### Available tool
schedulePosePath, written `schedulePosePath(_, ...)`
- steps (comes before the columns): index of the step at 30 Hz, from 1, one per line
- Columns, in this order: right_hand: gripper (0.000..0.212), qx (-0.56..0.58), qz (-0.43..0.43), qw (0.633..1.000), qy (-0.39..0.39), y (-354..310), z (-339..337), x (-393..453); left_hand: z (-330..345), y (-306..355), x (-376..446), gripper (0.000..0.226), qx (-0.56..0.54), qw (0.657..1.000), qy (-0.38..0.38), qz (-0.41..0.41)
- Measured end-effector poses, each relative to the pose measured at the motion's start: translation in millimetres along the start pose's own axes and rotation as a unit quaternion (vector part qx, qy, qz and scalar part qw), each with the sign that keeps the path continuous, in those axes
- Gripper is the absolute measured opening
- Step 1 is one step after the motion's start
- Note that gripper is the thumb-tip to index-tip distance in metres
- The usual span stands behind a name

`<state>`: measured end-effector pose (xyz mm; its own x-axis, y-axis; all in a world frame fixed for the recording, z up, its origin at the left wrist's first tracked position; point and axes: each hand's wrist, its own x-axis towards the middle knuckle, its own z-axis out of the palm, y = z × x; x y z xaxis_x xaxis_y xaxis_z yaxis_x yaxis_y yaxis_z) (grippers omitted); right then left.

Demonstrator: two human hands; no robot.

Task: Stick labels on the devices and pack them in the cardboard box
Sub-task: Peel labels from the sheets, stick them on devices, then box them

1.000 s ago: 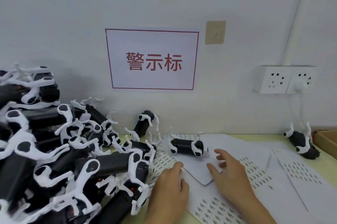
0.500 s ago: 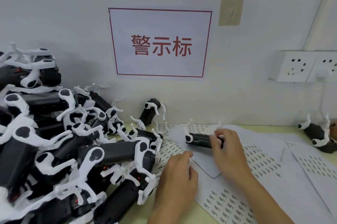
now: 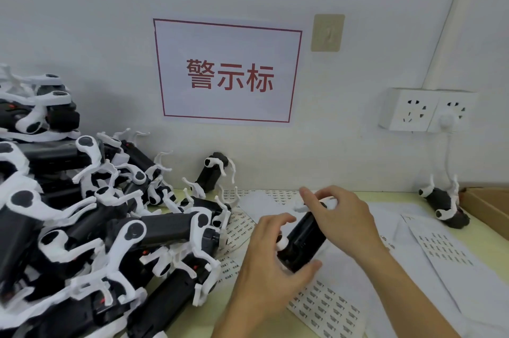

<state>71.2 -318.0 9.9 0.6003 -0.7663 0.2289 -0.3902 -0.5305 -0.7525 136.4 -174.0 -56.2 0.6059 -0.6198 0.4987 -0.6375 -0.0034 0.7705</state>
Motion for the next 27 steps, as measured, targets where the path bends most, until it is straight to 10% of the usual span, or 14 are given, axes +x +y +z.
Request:
schedulePosePath(11, 0.025, 0.11, 0.022, 0.994, 0.011, 21, -5, -14, -15, 4, 15, 0.004, -0.275, 0.91, 0.161, -0.265)
schedulePosePath(19, 0.03, -0.038, 0.059, 0.997, 0.043, 87, -48, -32, -8, -8, 6, 0.033, 0.035, 0.979, 0.14, -0.146)
schedulePosePath(27, 0.053, -0.178, 0.112, 0.978, 0.001, 107, -64, -51, -7, 11, -3, 0.05, 0.318, 0.931, 0.168, -0.068)
